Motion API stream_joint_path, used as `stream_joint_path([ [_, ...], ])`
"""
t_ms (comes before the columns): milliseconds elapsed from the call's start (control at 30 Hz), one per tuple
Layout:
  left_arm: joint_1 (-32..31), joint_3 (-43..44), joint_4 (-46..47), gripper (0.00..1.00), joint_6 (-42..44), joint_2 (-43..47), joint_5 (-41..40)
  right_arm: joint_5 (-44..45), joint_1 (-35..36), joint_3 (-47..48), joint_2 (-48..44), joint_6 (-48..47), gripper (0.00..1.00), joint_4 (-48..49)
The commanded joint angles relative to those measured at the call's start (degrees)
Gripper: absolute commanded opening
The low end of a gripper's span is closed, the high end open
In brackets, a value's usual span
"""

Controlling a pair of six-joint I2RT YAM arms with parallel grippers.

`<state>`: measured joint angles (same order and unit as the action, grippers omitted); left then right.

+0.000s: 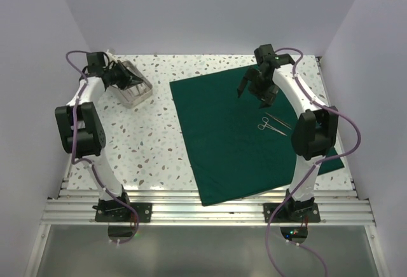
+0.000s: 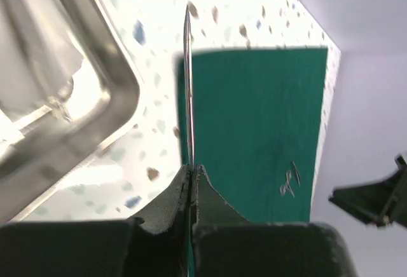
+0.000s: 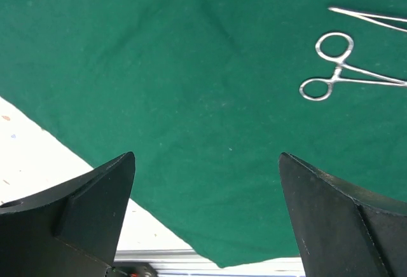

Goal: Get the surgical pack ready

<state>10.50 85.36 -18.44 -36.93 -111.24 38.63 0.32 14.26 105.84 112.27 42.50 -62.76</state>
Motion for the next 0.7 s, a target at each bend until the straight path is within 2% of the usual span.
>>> stream_joint_path([
  [0, 2.1, 7.1, -4.8, 0.0, -0.6, -5.4, -6.7, -2.9, 1.5, 2.1, 1.5, -2.9, 0.99, -0.3],
  [167, 4.2, 14.9, -8.3, 0.0, -3.6, -12.8, -9.6, -4.0, 0.2, 6.5, 5.6, -4.7, 0.99, -2.9],
  [467, 4.7, 19.8, -11.4, 0.01, -3.7, -18.7, -11.9, -6.9, -3.8, 4.4, 5.8, -4.1, 0.99, -0.5],
  [667, 4.8, 20.7, -12.1, 0.19, -3.2, -19.1, -14.4, -8.0, -4.1, 4.1, 6.7, -3.5, 0.99, -0.2],
])
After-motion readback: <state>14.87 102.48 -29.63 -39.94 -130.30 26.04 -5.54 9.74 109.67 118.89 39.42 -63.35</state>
